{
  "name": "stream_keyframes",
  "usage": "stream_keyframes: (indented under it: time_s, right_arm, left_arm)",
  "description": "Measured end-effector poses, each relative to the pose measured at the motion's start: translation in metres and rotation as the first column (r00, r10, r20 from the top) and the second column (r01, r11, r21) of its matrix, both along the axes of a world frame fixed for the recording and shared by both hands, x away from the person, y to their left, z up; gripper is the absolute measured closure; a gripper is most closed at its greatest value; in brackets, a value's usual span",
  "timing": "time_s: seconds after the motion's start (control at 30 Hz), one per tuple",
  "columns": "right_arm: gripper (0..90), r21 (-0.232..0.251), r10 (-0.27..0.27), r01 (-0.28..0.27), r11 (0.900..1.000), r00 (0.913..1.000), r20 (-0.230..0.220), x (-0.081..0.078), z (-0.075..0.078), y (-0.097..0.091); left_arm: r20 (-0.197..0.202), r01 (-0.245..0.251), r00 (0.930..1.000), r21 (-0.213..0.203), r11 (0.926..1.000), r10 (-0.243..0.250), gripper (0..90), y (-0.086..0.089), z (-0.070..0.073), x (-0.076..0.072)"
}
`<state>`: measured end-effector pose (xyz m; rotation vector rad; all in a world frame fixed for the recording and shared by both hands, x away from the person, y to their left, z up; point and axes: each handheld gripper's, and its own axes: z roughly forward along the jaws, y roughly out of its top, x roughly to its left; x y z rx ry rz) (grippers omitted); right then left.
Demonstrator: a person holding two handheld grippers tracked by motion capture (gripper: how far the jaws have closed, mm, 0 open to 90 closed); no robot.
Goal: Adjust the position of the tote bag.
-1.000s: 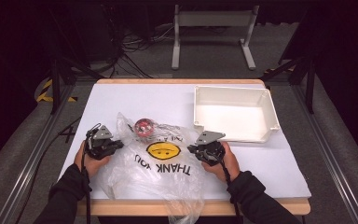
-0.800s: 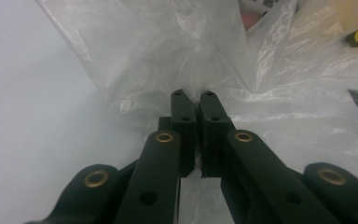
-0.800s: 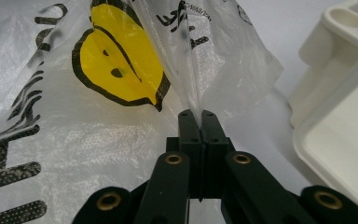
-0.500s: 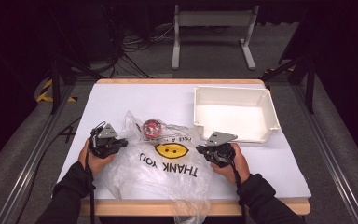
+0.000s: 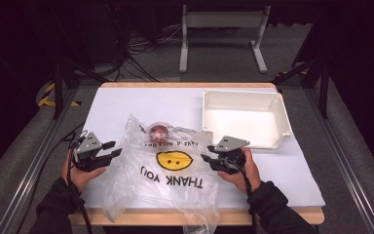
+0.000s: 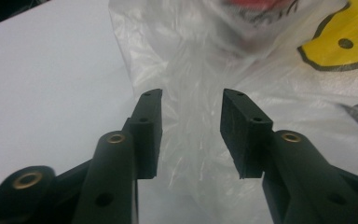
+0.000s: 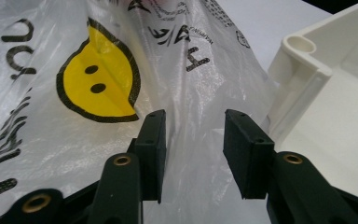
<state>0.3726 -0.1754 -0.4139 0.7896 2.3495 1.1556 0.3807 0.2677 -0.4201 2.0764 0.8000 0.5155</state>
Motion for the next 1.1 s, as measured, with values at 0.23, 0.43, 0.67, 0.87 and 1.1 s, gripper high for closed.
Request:
stream_keyframes:
  time_s: [0.23,0.43,0.67,0.87,1.1]
  right_arm:
    - [53.9,0.015,0.003,-0.003,0.9999,1.0000,0.003,-0.002,0.005,-0.005]
    - [55.3,0.021,0.021,-0.021,0.9996,0.9997,0.015,-0.007,0.011,-0.007]
    - [61.4,0.022,0.075,-0.077,0.9968,0.9961,0.046,-0.019,0.023,-0.005]
    - [74.5,0.034,0.172,-0.174,0.9842,0.9839,0.049,-0.037,0.031,-0.001]
    - [67.8,0.023,0.255,-0.256,0.9665,0.9666,0.024,-0.058,0.027,0.004]
  left_arm:
    - [0.023,-0.023,0.9995,-0.007,0.9997,0.023,42.6,0.005,0.003,-0.017]
    - [0.034,0.006,0.9994,-0.030,0.9995,-0.005,33.0,0.003,0.006,-0.034]
    - [0.027,0.072,0.9971,-0.036,0.9968,-0.071,22.0,-0.006,0.007,-0.060]
    - [0.029,0.140,0.9899,-0.055,0.9886,-0.139,20.1,-0.012,0.008,-0.082]
    - [-0.012,0.208,0.9782,0.016,0.9781,-0.207,18.3,-0.029,-0.004,-0.094]
